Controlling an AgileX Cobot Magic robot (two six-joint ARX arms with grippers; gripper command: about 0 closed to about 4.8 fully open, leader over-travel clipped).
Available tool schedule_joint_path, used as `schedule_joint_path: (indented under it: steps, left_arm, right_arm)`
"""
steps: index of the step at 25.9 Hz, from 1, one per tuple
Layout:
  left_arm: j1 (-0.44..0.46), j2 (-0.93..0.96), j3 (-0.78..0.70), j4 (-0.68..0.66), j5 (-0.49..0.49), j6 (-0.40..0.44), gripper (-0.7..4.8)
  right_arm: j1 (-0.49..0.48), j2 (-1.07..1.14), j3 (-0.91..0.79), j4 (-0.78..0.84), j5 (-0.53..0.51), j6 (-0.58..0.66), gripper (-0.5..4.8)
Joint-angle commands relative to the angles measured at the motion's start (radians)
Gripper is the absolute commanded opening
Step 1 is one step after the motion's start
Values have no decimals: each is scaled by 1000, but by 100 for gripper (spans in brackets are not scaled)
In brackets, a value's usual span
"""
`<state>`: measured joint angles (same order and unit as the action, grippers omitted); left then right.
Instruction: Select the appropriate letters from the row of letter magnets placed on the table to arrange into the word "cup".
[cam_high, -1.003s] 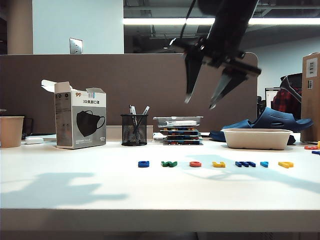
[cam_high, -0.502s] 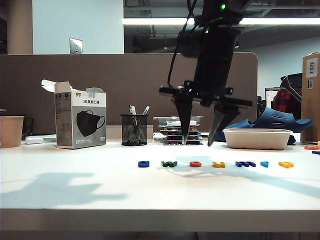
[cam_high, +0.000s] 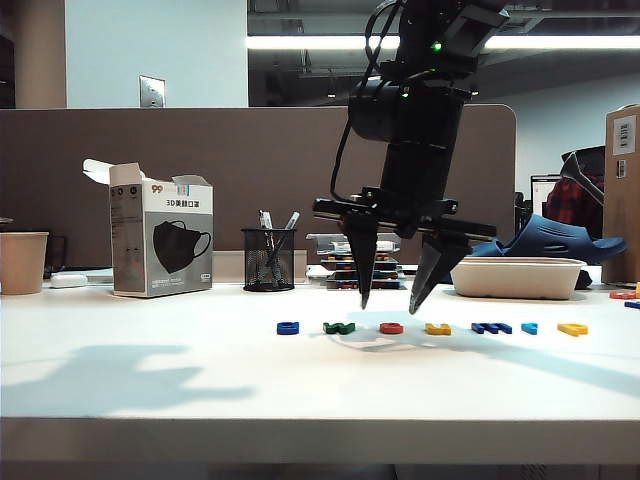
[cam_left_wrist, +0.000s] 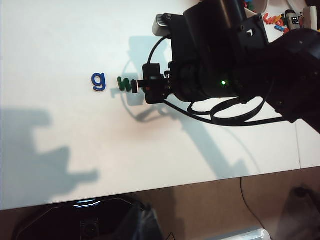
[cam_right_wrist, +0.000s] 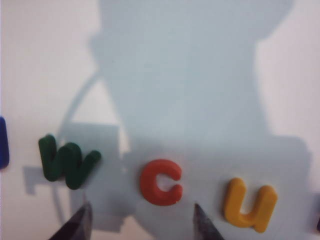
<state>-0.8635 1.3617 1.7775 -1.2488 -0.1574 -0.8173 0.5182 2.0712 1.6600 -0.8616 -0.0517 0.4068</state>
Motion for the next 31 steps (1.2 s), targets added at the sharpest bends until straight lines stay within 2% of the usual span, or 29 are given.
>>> schedule_joint_path:
  steps: [1, 8, 13, 17, 31]
  left_arm:
    - [-1, -3, 3, 9, 0, -2, -5]
    - [-1, -3, 3, 9, 0, -2, -5]
    - [-1, -3, 3, 9, 0, -2, -5]
    - [-1, -3, 3, 9, 0, -2, -5]
    - [-1, -3, 3, 10, 0, -2, -5]
  right_arm:
    - [3, 14, 23, -9, 8, 5, 253]
    - [3, 112, 212, -160, 35, 5, 252]
    - [11, 118, 212, -188, 40, 12, 252]
    - [22, 124, 212, -192, 82, 12, 252]
    - [23, 161, 212, -181, 77, 24, 238]
